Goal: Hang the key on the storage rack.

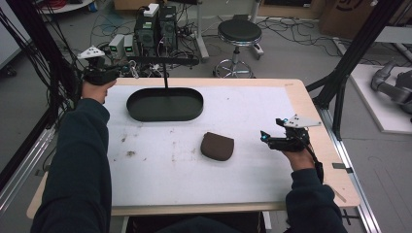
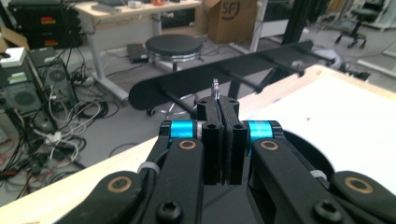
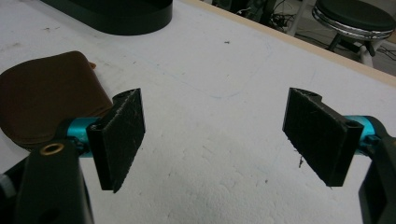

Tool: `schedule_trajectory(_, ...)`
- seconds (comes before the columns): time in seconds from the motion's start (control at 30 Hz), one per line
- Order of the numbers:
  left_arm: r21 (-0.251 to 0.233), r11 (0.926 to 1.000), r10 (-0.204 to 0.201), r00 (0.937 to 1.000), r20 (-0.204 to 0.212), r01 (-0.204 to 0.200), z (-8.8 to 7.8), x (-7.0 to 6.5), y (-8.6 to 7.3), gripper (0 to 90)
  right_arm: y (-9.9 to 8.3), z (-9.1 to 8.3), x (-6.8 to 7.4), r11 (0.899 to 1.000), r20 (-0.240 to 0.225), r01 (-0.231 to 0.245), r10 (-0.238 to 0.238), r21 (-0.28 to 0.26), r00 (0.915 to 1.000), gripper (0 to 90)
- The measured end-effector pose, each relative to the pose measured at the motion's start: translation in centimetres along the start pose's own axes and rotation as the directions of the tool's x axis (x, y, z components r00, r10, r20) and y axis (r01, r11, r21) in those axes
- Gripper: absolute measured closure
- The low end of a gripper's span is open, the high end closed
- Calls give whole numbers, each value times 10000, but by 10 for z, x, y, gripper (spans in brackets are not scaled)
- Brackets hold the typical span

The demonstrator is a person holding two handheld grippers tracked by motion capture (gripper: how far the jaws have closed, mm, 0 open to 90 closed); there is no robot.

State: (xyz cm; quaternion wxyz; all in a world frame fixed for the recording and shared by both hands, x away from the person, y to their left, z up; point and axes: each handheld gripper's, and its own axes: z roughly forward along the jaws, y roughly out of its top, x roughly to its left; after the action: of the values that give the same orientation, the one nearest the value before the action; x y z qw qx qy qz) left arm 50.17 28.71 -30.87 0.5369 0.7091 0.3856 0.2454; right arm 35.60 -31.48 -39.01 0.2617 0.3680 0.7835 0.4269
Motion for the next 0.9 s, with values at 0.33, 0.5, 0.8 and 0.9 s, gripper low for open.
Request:
schedule_trajectory(0.33, -173, 9985, -528, 9964, -662, 517, 13, 9, -8, 879, 0, 1, 0, 10000, -37, 23, -23, 24, 10000, 213)
schedule_trajectory(0.5, -160, 9975, -697, 9925, -1000, 684, 21, 9, -10, 878, -1, 2, 1, 10000, -44, 17, -17, 54, 10000, 212)
schedule_trajectory(0.8, 49, 9920, -1218, 9687, -2165, 1258, 14, 5, -19, 649, -1, 2, 1, 10000, -92, 64, -63, 52, 9999, 212)
schedule_trajectory(0.9, -258, 9863, -1647, 9598, -2274, 1631, 1, 1, -29, 493, 0, 3, 1, 9999, -168, 96, -95, 48, 9998, 212)
